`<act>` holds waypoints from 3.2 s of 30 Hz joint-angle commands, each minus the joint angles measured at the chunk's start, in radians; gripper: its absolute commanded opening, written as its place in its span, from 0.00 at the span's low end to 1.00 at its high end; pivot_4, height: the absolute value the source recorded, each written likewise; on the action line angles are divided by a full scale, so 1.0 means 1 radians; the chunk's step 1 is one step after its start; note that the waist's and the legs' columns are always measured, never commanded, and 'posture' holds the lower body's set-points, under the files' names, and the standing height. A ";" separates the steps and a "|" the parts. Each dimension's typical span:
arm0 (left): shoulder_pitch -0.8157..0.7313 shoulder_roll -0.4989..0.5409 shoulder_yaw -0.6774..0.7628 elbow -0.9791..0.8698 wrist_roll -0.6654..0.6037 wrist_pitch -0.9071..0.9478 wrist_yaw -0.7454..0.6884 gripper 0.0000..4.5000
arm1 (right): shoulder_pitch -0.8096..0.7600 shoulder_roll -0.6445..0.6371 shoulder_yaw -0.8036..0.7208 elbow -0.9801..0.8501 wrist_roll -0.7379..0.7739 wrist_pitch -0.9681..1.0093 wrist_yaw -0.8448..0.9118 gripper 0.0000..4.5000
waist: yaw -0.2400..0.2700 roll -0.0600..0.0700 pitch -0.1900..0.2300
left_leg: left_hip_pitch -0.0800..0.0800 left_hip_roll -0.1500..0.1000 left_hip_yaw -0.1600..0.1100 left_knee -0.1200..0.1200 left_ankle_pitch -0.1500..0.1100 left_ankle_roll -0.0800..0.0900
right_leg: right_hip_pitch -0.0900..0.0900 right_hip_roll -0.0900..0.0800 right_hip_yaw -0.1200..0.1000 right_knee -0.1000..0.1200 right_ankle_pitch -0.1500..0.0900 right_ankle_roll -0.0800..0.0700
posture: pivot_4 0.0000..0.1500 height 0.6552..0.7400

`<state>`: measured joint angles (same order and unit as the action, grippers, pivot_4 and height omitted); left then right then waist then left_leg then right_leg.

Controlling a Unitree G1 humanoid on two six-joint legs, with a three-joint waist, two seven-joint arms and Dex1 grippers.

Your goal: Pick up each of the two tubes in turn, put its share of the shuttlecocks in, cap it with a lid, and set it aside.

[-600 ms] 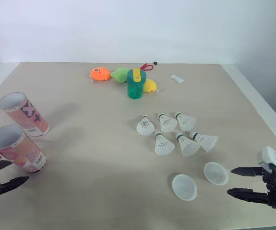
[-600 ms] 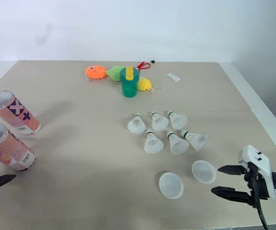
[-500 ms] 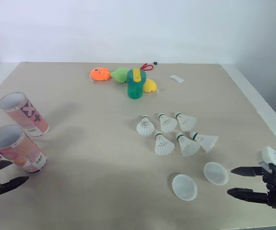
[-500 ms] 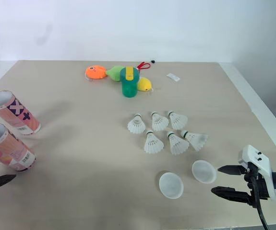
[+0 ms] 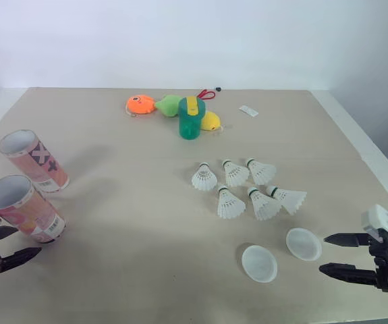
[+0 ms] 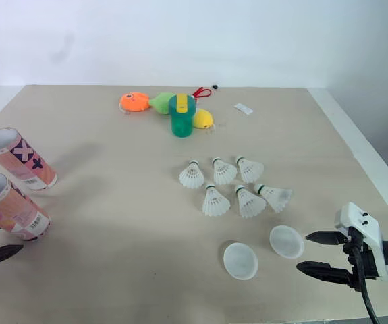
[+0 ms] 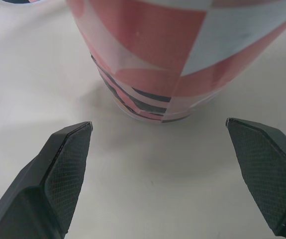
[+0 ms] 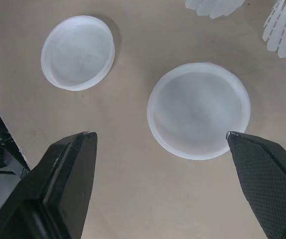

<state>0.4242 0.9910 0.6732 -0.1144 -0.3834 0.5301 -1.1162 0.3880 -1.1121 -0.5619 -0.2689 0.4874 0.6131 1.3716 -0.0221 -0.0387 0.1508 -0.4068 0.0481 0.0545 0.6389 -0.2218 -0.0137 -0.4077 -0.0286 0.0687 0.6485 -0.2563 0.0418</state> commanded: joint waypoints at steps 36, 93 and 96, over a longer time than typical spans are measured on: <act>-0.094 -0.652 -0.123 0.016 0.024 -0.515 0.460 1.00 | -0.735 0.375 0.589 -0.202 0.156 -0.104 -0.250 0.99 | 0.001 -0.003 -0.005 | 0.000 0.003 0.000 0.007 0.000 0.001 | 0.002 0.006 0.001 0.003 0.008 -0.004 | 1.00 1.00; -0.360 -0.295 -0.425 -0.074 -0.026 -0.355 0.222 0.83 | -0.419 0.469 0.558 -0.375 0.054 -0.191 -0.548 1.00 | -0.001 0.002 -0.003 | -0.008 0.005 -0.001 0.011 -0.001 0.001 | -0.003 0.005 0.000 0.000 0.008 -0.003 | 1.00 1.00; -0.403 -0.230 -0.452 -0.086 -0.038 -0.314 0.153 0.83 | -0.376 0.489 0.527 -0.419 0.031 -0.226 -0.603 1.00 | 0.000 0.002 -0.002 | -0.009 0.004 0.000 0.011 -0.001 0.001 | -0.003 0.006 -0.002 0.001 0.006 -0.003 | 1.00 1.00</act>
<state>0.0465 0.7341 0.2144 -0.1594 -0.3976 0.2015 -0.9298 0.0068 -0.6264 0.0103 -0.6258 0.5254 0.4224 0.7982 -0.0225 -0.0364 0.1487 -0.4155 0.0525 0.0541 0.6493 -0.2226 -0.0128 -0.4108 -0.0230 0.0668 0.6491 -0.2501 0.0384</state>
